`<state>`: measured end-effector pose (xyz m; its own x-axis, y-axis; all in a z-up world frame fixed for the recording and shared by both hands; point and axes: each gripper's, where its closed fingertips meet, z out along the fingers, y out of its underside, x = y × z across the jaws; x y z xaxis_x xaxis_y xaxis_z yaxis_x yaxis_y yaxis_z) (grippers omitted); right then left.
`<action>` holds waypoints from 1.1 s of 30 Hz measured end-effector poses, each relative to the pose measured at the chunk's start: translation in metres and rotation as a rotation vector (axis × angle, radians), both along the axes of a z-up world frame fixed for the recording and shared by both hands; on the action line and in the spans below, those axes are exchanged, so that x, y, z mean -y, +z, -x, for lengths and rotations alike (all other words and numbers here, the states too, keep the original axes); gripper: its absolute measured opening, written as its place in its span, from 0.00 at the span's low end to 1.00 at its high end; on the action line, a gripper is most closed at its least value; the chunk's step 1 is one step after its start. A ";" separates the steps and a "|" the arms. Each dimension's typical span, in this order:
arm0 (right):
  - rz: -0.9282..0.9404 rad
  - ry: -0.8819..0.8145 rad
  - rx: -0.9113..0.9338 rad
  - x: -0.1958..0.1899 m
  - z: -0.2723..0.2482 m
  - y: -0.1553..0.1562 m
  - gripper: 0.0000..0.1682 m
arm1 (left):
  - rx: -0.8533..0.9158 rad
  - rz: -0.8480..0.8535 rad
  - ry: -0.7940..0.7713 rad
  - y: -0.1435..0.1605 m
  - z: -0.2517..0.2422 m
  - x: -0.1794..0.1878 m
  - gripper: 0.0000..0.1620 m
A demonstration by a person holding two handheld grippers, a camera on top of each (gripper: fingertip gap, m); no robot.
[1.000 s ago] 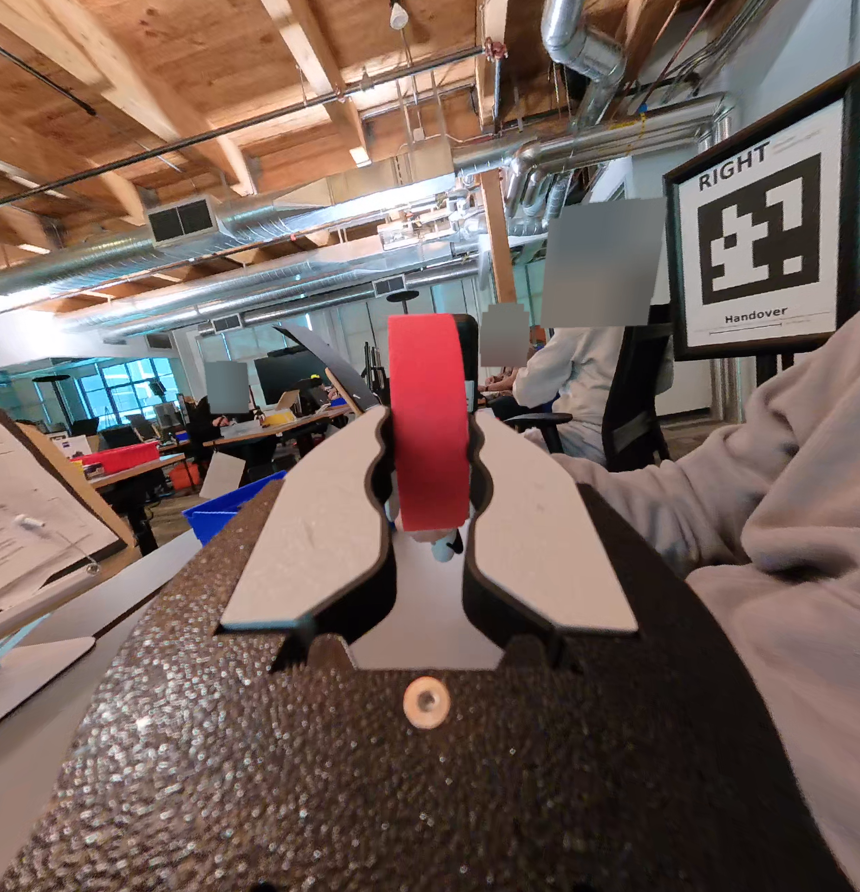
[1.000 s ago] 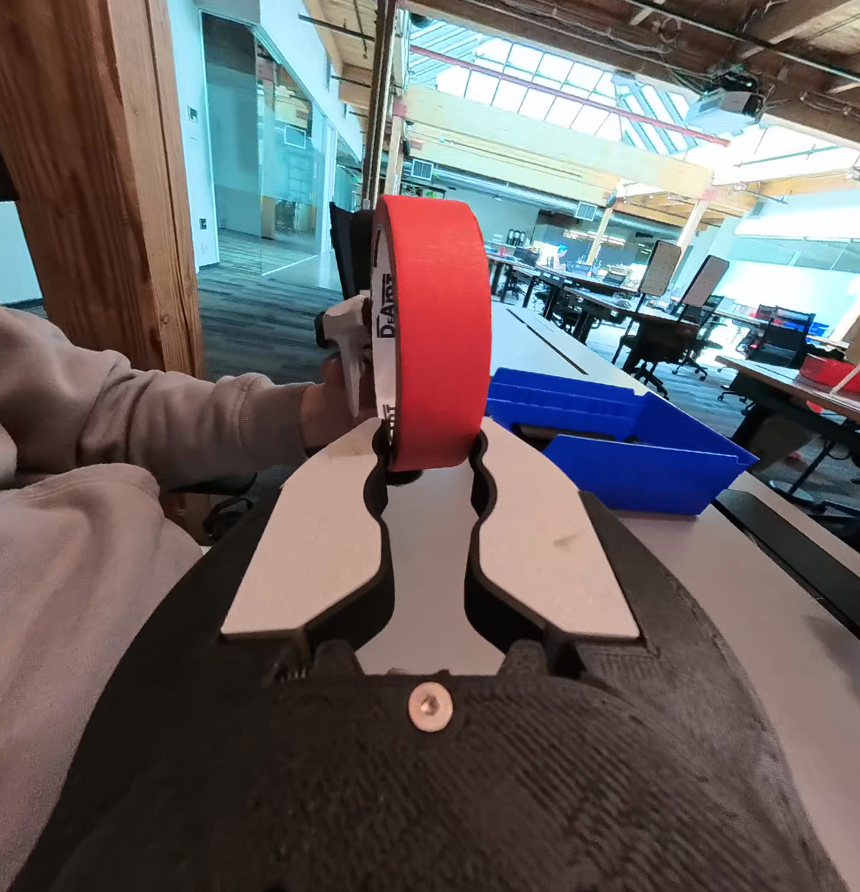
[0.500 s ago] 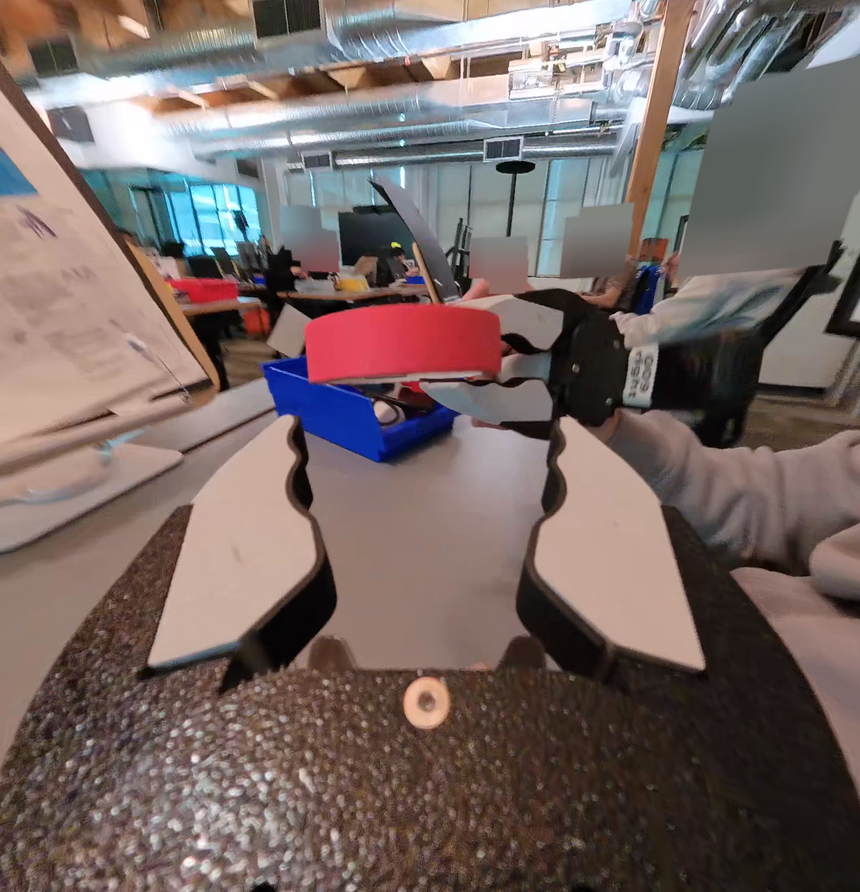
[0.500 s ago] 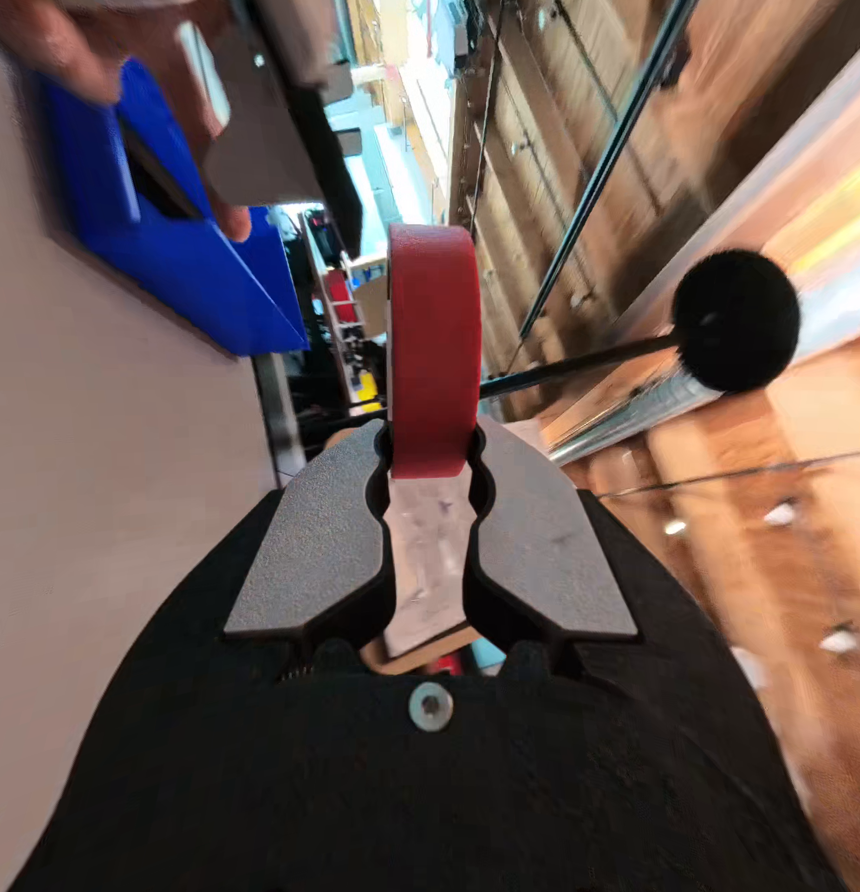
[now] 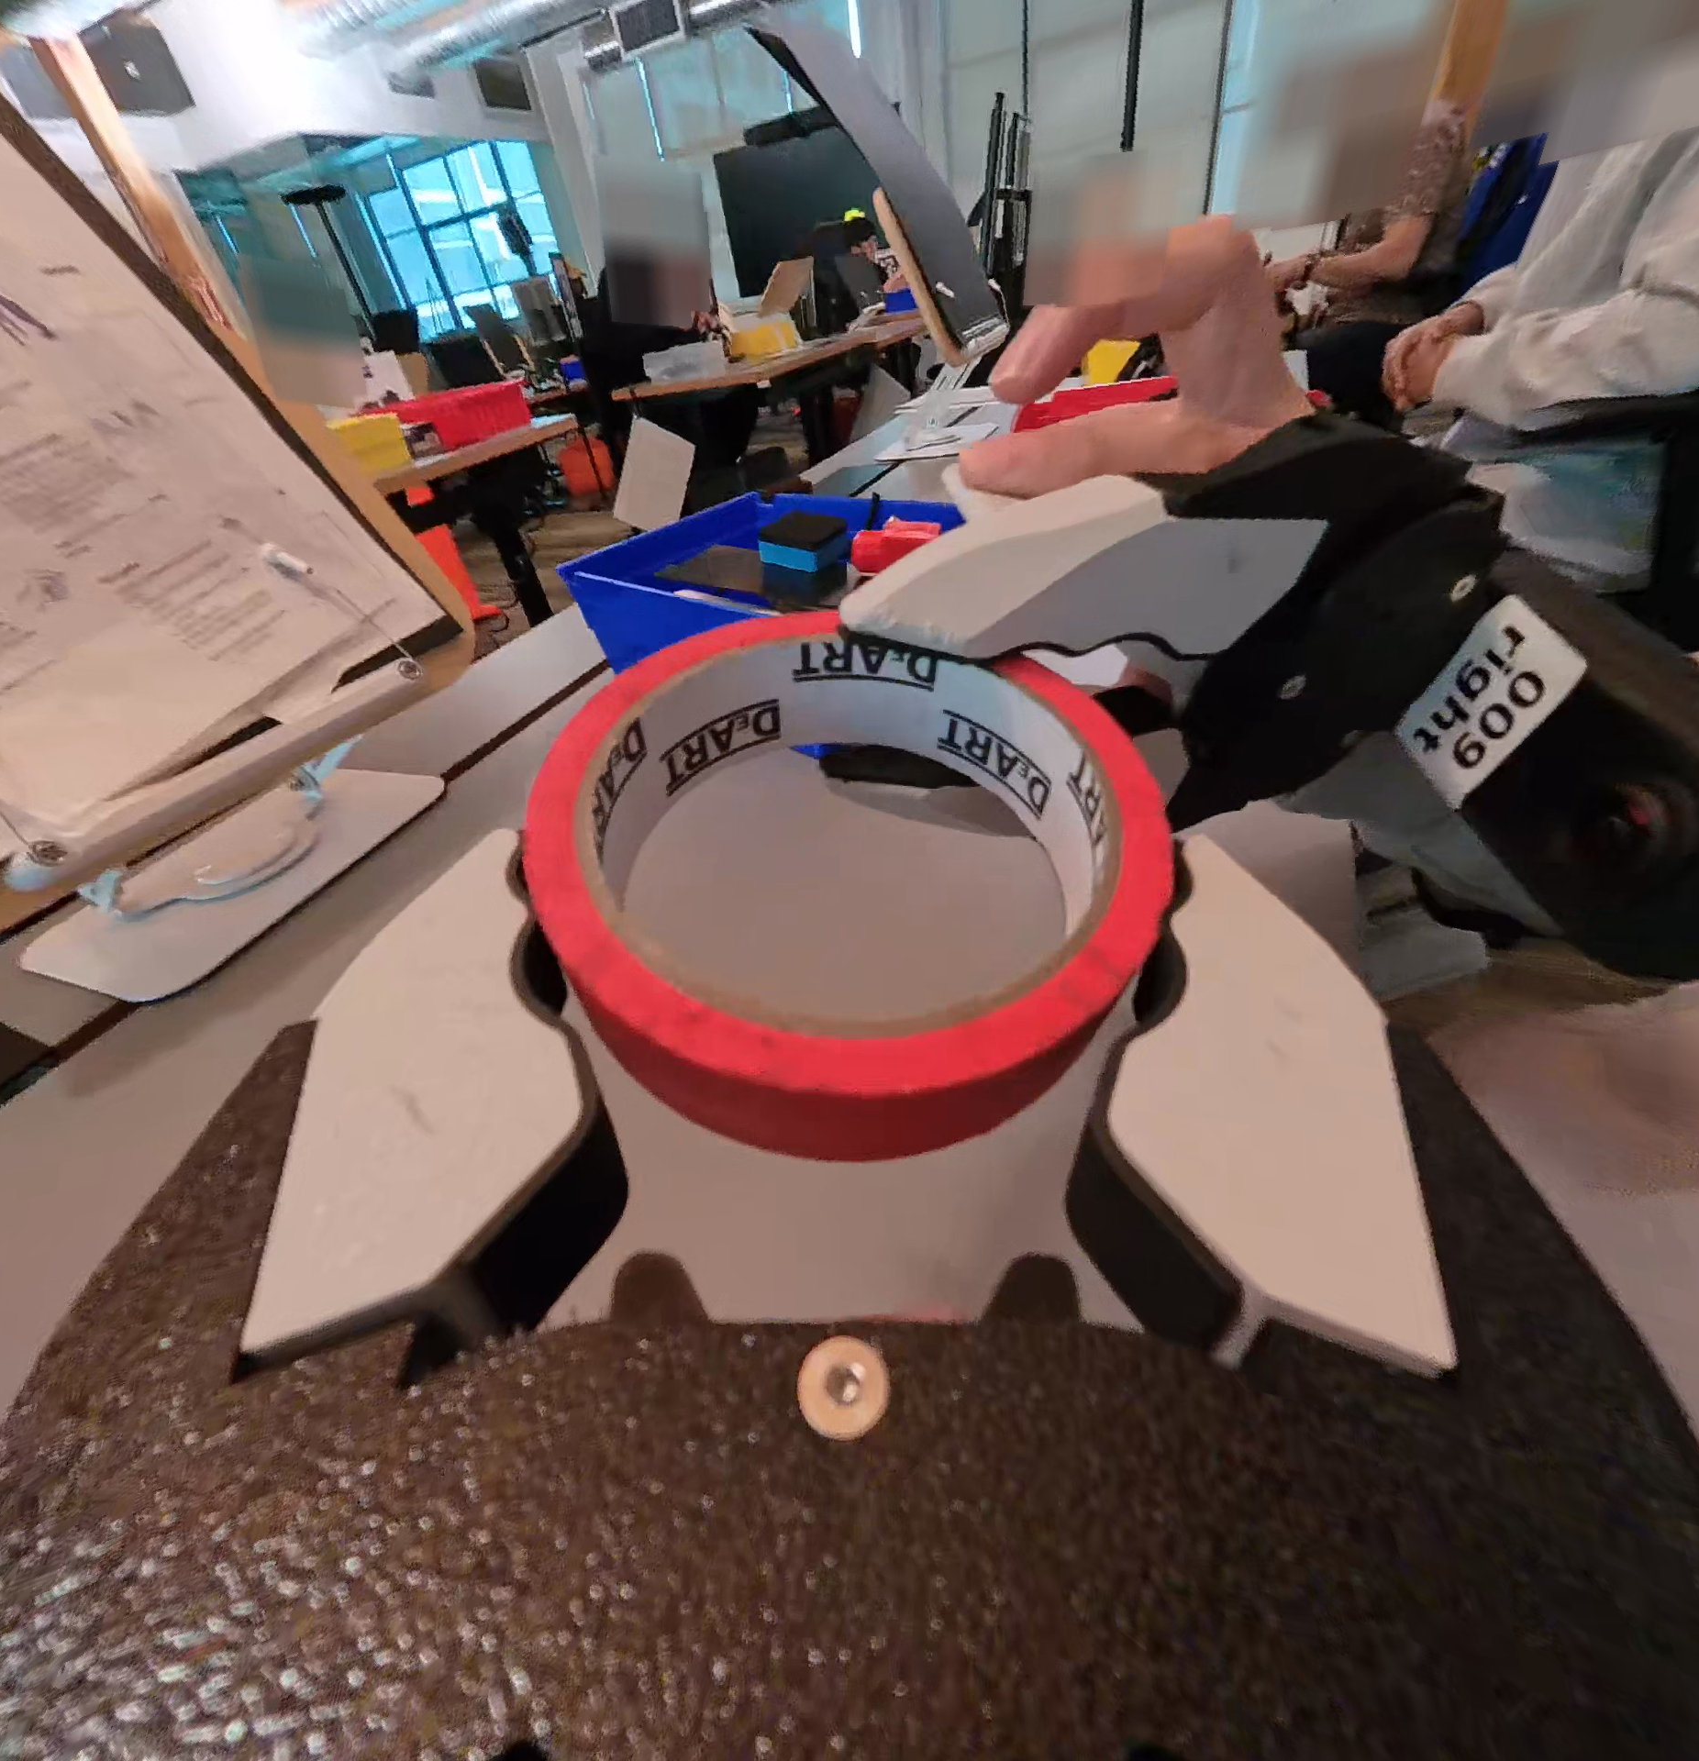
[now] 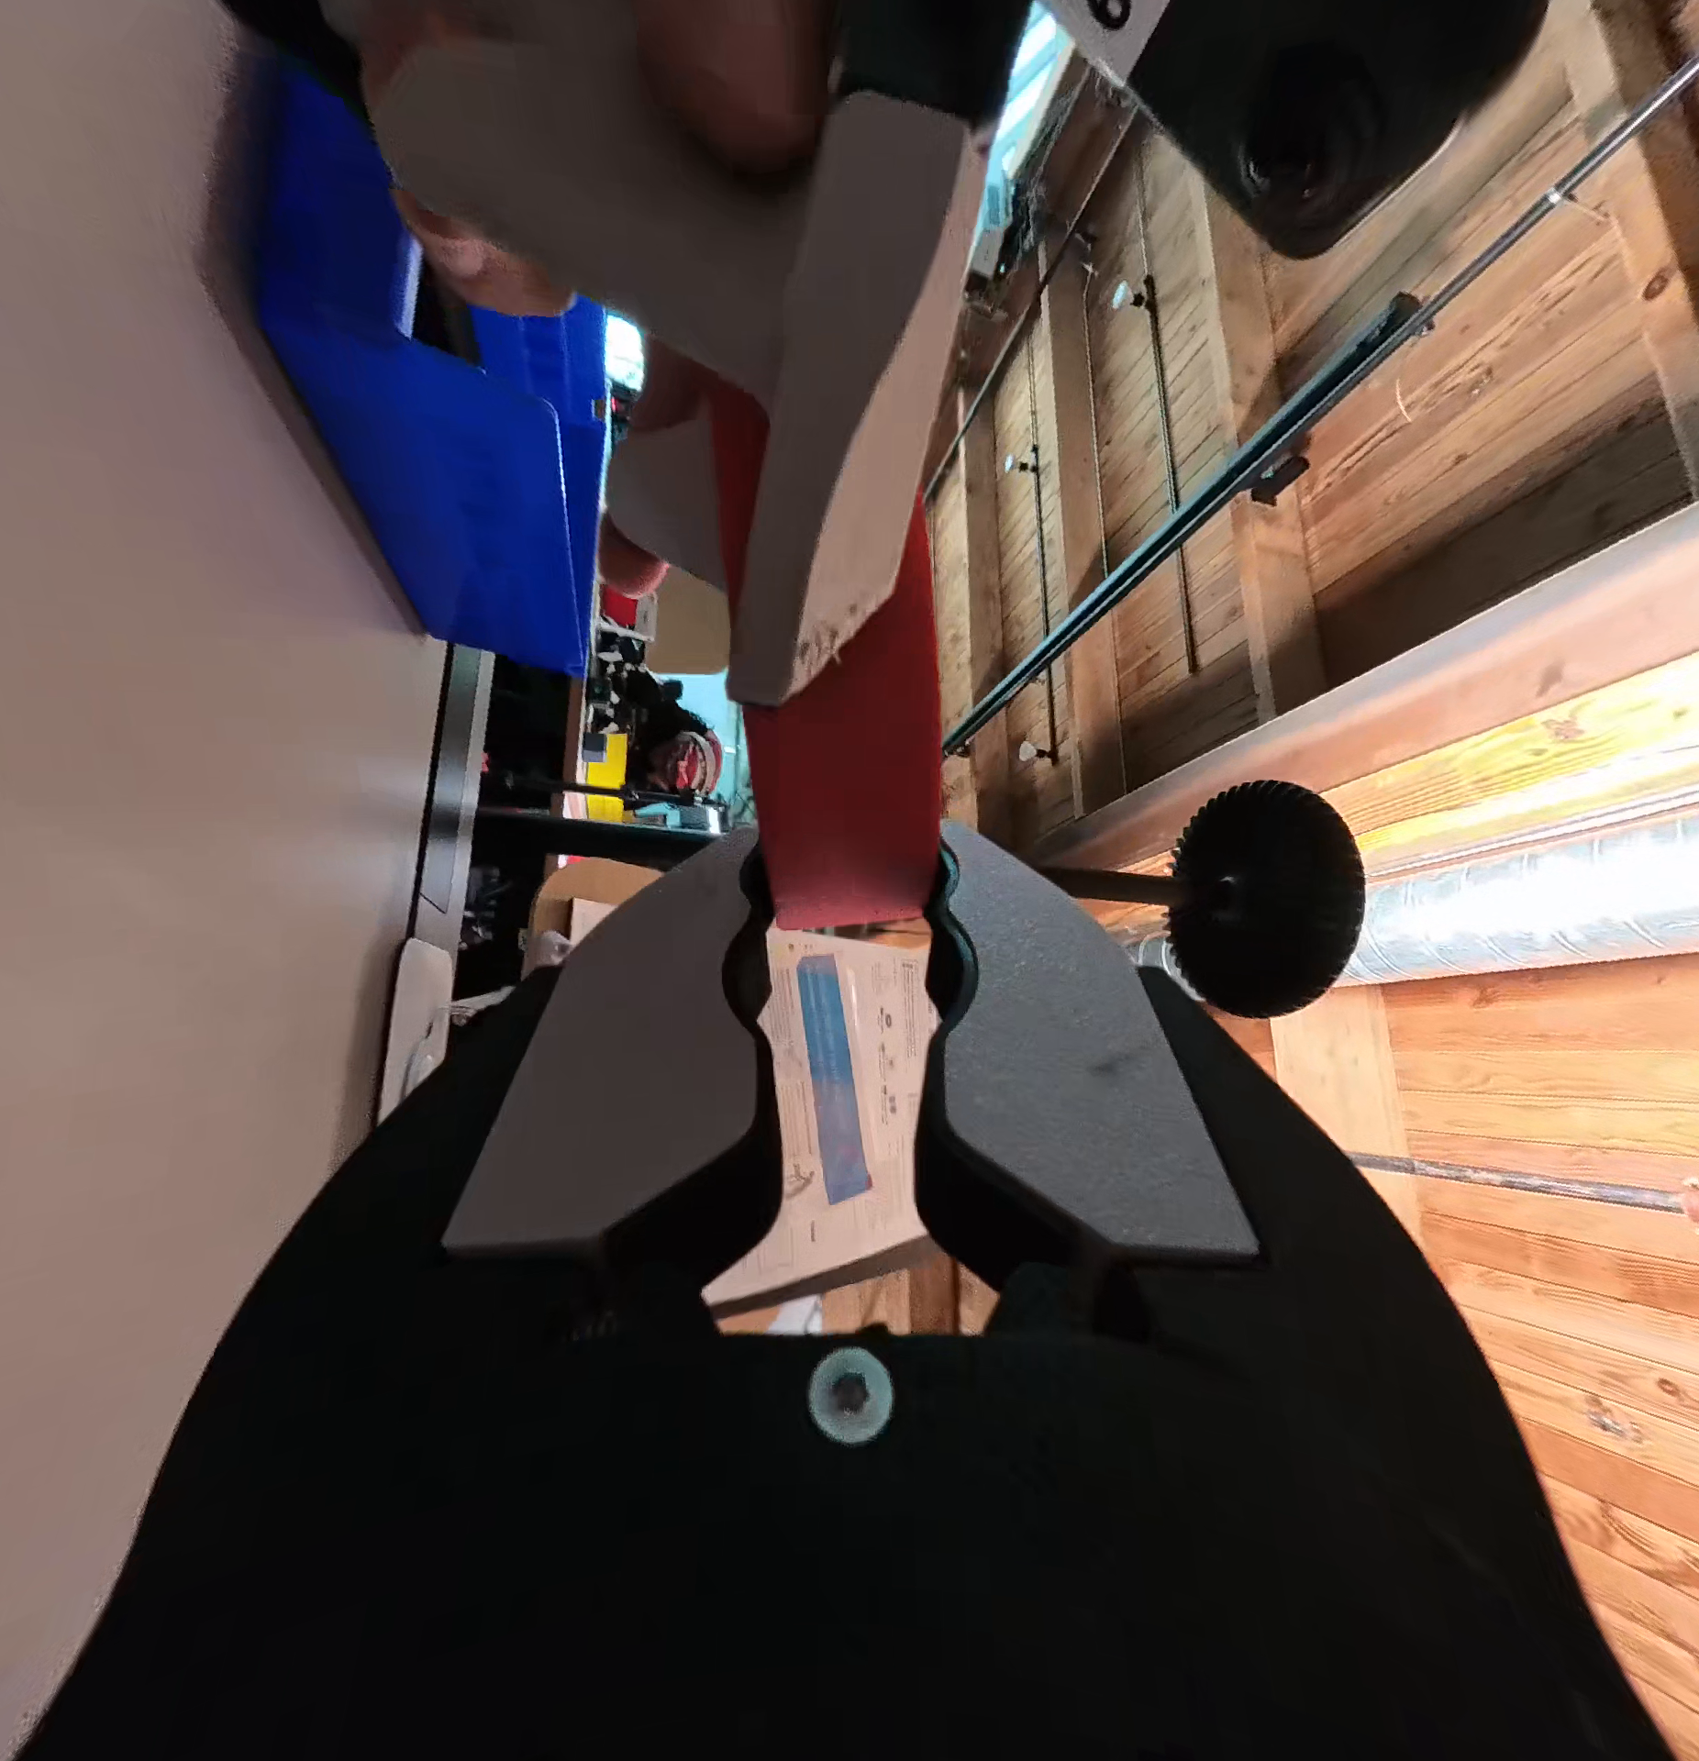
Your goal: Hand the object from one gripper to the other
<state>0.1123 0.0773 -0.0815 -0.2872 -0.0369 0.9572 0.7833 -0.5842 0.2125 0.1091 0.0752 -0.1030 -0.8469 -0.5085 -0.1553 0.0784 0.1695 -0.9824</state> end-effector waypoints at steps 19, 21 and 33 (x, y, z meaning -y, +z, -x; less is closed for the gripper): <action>-0.242 0.718 -1.873 0.003 0.050 0.000 0.39 | 0.832 -0.201 0.196 0.042 0.011 -0.007 0.72; -0.294 0.671 -1.843 -0.002 0.043 -0.003 0.32 | 0.842 -0.211 0.195 0.040 0.011 -0.007 0.72; -0.477 0.470 -1.354 0.010 0.004 0.021 0.19 | 0.454 -0.093 0.063 0.028 0.009 -0.019 0.64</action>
<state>0.1080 0.0673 -0.0605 0.9021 -0.2463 0.3543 0.3568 -0.0358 -0.9335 0.0999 0.0939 -0.0754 -0.6506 -0.5237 -0.5499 0.4833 0.2731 -0.8318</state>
